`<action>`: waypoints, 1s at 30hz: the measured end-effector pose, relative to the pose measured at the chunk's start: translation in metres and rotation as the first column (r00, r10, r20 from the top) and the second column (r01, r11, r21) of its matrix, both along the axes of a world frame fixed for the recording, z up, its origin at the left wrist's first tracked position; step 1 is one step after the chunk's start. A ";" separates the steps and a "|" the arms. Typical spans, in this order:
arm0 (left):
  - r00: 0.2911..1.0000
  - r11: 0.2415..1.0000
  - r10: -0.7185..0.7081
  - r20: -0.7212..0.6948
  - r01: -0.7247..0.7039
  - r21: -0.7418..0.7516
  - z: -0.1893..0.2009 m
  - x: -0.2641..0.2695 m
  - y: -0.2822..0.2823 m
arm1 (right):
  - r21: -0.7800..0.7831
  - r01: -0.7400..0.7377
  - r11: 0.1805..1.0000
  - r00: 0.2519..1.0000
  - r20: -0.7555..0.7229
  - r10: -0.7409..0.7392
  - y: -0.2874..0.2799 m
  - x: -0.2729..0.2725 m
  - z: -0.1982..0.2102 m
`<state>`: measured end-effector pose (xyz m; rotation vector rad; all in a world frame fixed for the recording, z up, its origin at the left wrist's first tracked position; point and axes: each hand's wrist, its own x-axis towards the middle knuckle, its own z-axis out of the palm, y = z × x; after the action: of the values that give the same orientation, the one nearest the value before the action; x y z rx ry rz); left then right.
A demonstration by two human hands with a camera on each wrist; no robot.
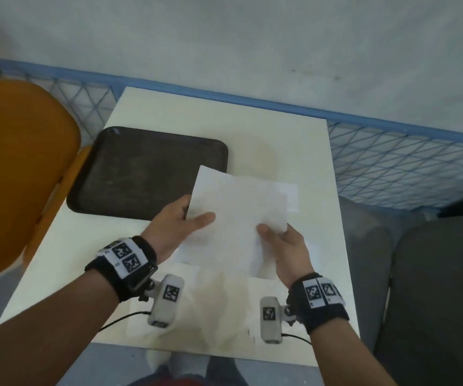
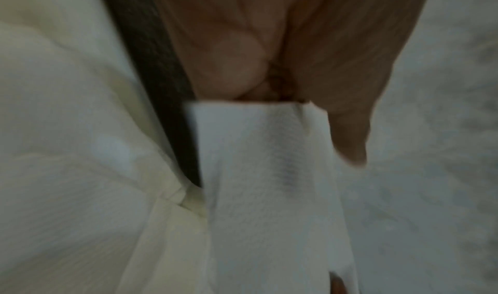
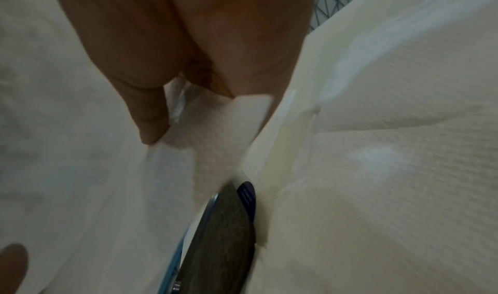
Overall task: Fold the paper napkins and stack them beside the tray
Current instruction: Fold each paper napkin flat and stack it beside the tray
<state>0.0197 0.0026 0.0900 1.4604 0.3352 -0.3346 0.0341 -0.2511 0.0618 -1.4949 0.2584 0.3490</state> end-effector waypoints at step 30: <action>0.985 0.955 -0.172 0.020 0.162 0.250 -0.027 -0.046 0.021 | -0.301 -0.073 0.951 0.992 0.080 0.102 -0.040 -0.048 -0.015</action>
<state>-0.0260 0.0237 0.0627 1.7445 0.2251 -0.4090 -0.0140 -0.2911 0.0466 -1.8197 0.1743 0.3187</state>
